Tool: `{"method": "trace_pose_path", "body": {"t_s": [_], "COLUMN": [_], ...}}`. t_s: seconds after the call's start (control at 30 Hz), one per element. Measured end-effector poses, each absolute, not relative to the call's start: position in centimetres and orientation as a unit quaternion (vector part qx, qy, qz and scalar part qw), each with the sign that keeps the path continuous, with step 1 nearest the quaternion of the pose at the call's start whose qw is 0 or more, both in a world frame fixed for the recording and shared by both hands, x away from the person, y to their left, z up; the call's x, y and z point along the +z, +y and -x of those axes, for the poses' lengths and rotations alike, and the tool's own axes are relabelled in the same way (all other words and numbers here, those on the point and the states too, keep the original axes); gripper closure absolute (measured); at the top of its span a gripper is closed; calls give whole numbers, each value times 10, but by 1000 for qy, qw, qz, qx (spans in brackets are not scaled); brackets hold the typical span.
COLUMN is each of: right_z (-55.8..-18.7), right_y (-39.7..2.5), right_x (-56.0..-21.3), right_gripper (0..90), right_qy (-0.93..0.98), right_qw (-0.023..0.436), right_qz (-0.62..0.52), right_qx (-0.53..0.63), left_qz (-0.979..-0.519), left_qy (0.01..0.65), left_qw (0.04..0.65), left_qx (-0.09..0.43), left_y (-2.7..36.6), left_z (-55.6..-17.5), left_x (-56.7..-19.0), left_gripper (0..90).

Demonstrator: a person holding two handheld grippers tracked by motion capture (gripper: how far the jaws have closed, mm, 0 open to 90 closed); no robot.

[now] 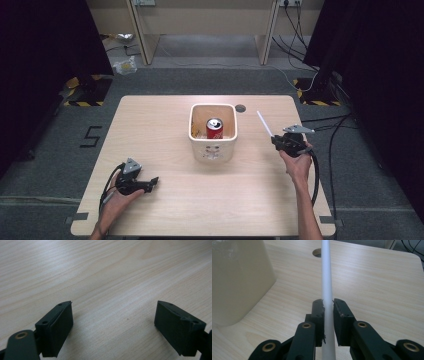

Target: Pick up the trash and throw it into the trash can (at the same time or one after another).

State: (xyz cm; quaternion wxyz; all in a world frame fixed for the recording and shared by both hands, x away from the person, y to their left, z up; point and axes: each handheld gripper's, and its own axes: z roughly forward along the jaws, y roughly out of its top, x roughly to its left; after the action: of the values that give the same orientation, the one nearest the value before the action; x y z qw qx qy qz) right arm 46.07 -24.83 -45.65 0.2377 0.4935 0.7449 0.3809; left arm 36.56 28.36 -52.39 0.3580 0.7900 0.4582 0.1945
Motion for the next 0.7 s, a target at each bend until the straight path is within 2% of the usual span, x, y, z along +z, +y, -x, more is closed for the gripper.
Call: {"method": "trace_pose_path", "body": {"t_s": [0.7], "right_z": [-454], "right_y": [-243], "right_x": [-439], "right_gripper": [793], "right_qy": [739], "right_qw": [246], "right_qz": [-478], "right_qx": [406], "left_qz": [-790], "left_qy": [458], "left_qw": [358], "left_qx": [194], "left_y": [284], "left_z": [-366], "left_x": [-524], "left_gripper": [145]}}
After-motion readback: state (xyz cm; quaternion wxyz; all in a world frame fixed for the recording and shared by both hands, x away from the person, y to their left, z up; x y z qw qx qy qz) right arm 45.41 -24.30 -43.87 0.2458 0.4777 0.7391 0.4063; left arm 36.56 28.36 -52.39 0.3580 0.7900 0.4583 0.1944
